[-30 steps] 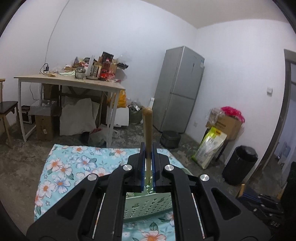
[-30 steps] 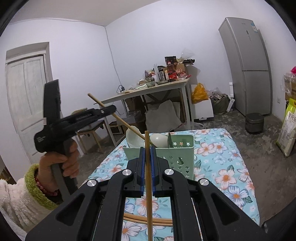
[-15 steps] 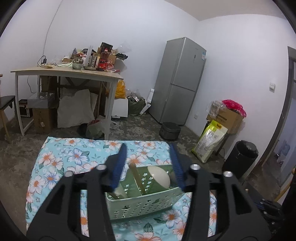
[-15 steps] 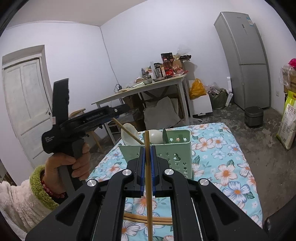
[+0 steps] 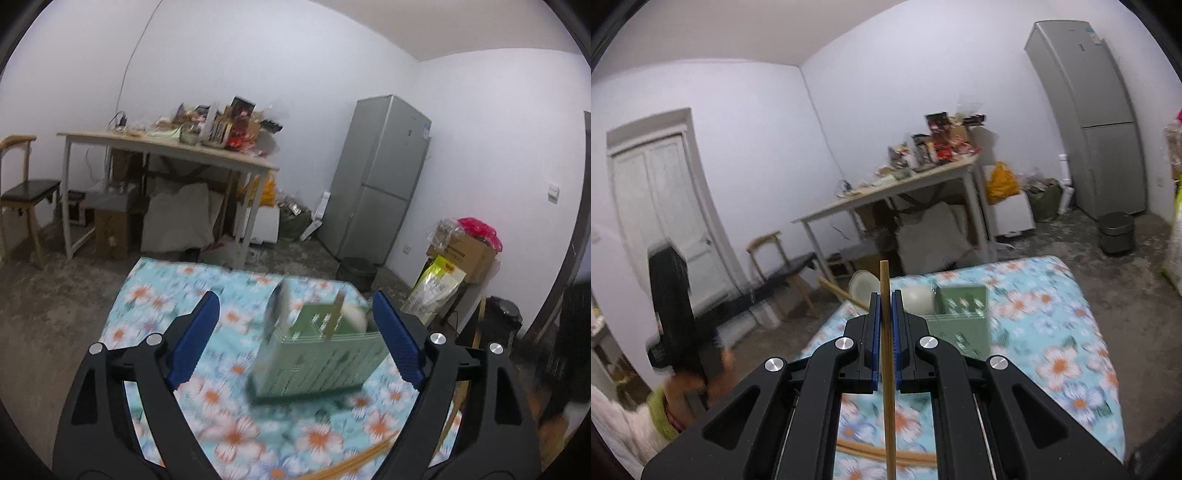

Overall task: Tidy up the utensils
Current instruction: 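Lower the held chopstick into the green holder and open the right tool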

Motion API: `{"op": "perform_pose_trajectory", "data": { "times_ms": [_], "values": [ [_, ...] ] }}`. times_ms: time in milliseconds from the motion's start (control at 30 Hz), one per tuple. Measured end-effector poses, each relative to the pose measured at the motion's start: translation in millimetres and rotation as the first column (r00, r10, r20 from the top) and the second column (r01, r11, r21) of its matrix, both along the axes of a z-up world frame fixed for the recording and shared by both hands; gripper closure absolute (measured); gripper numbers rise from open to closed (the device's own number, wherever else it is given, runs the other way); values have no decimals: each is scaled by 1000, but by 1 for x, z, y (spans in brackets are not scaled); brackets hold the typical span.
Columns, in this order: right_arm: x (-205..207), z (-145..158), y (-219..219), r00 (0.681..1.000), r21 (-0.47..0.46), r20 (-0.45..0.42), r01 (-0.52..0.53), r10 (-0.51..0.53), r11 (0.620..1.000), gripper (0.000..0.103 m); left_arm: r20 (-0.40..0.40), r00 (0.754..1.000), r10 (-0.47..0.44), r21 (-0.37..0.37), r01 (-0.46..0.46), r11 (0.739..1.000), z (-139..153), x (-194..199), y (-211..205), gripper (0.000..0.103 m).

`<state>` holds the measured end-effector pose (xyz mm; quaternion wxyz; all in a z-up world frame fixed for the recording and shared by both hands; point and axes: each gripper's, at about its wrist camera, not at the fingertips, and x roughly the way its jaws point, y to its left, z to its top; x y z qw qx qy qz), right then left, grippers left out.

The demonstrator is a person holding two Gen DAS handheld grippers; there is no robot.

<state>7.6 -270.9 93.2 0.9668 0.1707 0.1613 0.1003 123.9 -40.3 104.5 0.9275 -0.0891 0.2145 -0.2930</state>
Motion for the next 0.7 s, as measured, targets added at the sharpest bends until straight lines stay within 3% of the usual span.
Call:
{"op": "perform_pose_trajectory", "data": {
  "times_ms": [233,400,700],
  "values": [
    [47,61,13,984,-65,140,-104,113,992,97,-111,993,27,34,-24,999,-43,-8,22,20],
    [72,98,33,961,-152,231,-122,155,981,97,-154,988,26,19,-23,1000,-64,-11,31,20],
    [93,133,73,927,-351,329,-59,183,934,97,-120,993,-20,23,23,999,-72,-16,31,19]
  ]
}}
